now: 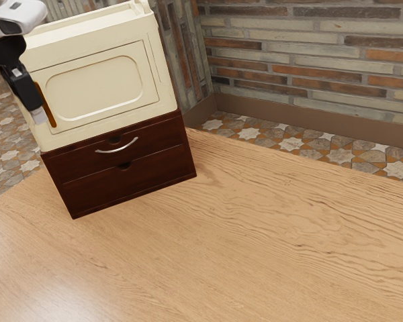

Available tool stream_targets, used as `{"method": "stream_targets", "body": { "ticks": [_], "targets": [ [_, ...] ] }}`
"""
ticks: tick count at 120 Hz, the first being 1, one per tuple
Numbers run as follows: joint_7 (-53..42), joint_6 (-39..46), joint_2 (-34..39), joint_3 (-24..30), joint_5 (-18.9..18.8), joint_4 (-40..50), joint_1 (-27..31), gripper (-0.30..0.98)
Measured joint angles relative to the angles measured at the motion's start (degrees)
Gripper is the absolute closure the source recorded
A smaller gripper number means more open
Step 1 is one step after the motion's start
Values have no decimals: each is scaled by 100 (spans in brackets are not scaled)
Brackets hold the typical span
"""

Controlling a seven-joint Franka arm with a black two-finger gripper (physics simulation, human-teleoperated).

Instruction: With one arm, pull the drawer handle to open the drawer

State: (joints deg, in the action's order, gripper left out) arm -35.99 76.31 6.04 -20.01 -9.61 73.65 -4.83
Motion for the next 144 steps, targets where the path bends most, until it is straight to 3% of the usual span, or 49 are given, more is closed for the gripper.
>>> {"method": "stream_targets", "body": {
  "ticks": [59,79,104,144],
  "targets": [
    [-681,176,-95,59,-5,-56,-32,0],
    [-814,356,192,112,-101,778,160,0],
    [-959,1180,731,325,-551,2062,258,0],
    [-1243,2703,345,310,-759,2683,342,0]
  ]
}}
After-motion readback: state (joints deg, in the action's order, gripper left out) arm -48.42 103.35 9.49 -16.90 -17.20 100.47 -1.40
